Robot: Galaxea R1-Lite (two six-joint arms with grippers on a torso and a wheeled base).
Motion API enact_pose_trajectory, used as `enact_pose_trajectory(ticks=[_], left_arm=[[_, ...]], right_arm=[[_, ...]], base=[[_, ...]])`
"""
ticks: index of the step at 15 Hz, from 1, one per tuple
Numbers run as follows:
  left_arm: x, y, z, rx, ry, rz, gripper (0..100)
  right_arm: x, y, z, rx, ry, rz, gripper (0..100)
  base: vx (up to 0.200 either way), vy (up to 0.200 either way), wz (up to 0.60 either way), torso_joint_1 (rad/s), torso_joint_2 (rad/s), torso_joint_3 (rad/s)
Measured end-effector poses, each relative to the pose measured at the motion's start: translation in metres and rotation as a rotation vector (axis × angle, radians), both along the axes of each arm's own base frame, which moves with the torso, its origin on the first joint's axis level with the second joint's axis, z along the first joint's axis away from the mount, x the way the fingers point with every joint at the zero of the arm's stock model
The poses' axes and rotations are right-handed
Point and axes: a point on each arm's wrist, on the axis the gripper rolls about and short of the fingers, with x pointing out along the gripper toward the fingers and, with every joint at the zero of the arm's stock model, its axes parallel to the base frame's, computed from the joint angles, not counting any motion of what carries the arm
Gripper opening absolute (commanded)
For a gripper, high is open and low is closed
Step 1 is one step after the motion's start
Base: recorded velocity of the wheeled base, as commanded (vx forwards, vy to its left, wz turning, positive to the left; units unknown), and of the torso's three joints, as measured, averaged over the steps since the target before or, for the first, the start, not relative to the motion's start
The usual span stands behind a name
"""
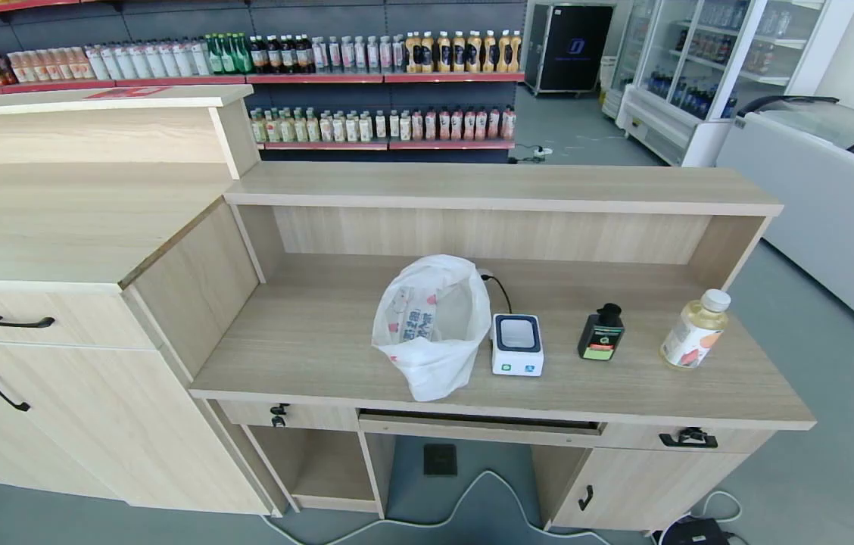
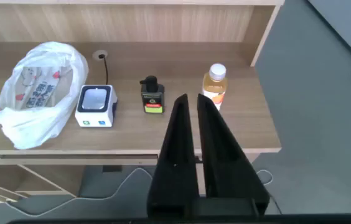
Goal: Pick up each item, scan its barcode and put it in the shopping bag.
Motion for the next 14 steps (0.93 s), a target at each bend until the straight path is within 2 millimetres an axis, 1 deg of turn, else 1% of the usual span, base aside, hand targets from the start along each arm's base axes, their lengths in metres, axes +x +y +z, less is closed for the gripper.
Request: enact_pose_trajectory(ticks=[1, 3, 4, 5, 7, 9, 10, 12, 14], left_arm=[[0.000, 0.000, 0.000, 0.000, 0.000, 0.000, 100], [0.000, 0.000, 0.000, 0.000, 0.000, 0.000, 100], [0.000, 0.000, 0.000, 0.000, 0.000, 0.000, 100], [0.000, 0.000, 0.000, 0.000, 0.000, 0.000, 100], [0.000, 0.000, 0.000, 0.000, 0.000, 0.000, 100], [0.000, 0.000, 0.000, -0.001, 0.000, 0.000, 100], [0.000, 0.000, 0.000, -0.001, 0.000, 0.000, 100], [0.000, 0.000, 0.000, 0.000, 0.000, 0.000, 100], [0.000, 0.000, 0.000, -0.001, 0.000, 0.000, 100]], right_arm=[[0.033, -0.005, 0.002, -0.015, 0.002, 0.012, 100], [0.092, -0.017, -0.010, -0.043, 0.030, 0.040, 100], [0.121, -0.022, -0.022, -0.061, 0.053, 0.068, 100], [0.144, -0.027, -0.036, -0.079, 0.072, 0.107, 100], [0.183, -0.034, -0.070, -0.119, 0.137, 0.207, 100], [0.212, -0.039, -0.105, -0.214, 0.195, 0.323, 100], [0.223, -0.042, -0.119, -0.263, 0.213, 0.364, 100], [0.243, -0.050, -0.141, -0.345, 0.222, 0.395, 100], [0.260, -0.059, -0.155, -0.396, 0.205, 0.387, 100]], base=[[0.000, 0.000, 0.00, 0.000, 0.00, 0.000], [0.000, 0.000, 0.00, 0.000, 0.00, 0.000], [0.000, 0.000, 0.00, 0.000, 0.00, 0.000], [0.000, 0.000, 0.00, 0.000, 0.00, 0.000], [0.000, 0.000, 0.00, 0.000, 0.00, 0.000], [0.000, 0.000, 0.00, 0.000, 0.00, 0.000], [0.000, 0.000, 0.00, 0.000, 0.00, 0.000], [0.000, 0.000, 0.00, 0.000, 0.00, 0.000], [0.000, 0.000, 0.00, 0.000, 0.00, 0.000]])
